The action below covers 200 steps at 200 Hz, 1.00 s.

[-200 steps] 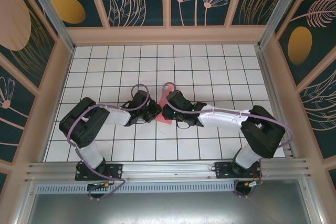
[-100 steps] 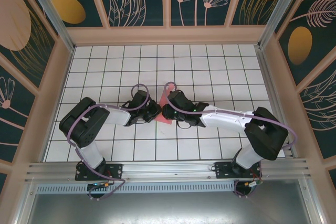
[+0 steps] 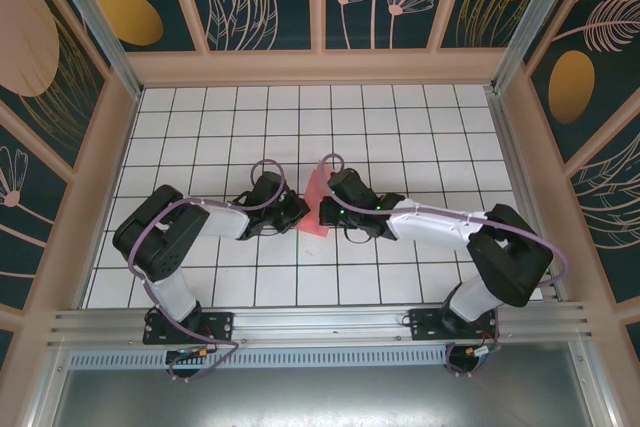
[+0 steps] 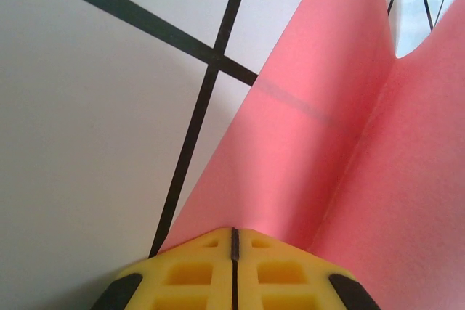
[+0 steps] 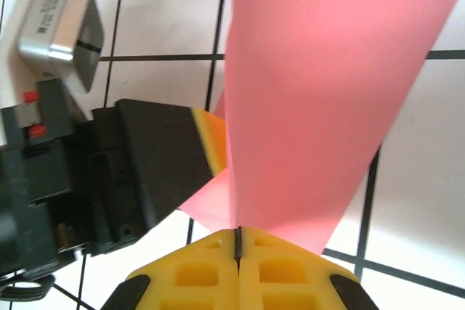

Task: Fold a paper plane with a square sheet of paper (pick it up from the middle)
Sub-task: Fold the triangle a second time at the center of the table.

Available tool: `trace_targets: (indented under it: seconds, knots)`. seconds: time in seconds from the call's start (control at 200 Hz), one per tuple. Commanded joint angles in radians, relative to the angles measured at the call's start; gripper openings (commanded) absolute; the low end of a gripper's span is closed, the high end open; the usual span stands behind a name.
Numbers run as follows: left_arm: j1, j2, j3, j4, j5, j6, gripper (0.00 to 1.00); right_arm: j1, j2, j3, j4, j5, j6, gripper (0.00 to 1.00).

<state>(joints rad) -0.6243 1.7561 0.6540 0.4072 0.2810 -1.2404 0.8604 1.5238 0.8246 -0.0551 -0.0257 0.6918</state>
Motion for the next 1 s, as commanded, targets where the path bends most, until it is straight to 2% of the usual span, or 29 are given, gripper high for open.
trace_targets:
  seconds: [0.0, 0.545, 0.996]
  knots:
    - [0.001, 0.040, 0.004, -0.091, -0.021, 0.042, 0.07, -0.045, -0.001, -0.022, 0.036, -0.134, -0.072, 0.04]
    - [0.001, 0.043, 0.041, -0.184, -0.054, 0.101, 0.07, -0.173, 0.130, 0.032, 0.020, -0.307, -0.306, 0.05]
    - [-0.001, 0.056, 0.060, -0.226, -0.064, 0.125, 0.07, -0.202, 0.253, 0.138, -0.037, -0.340, -0.418, 0.05]
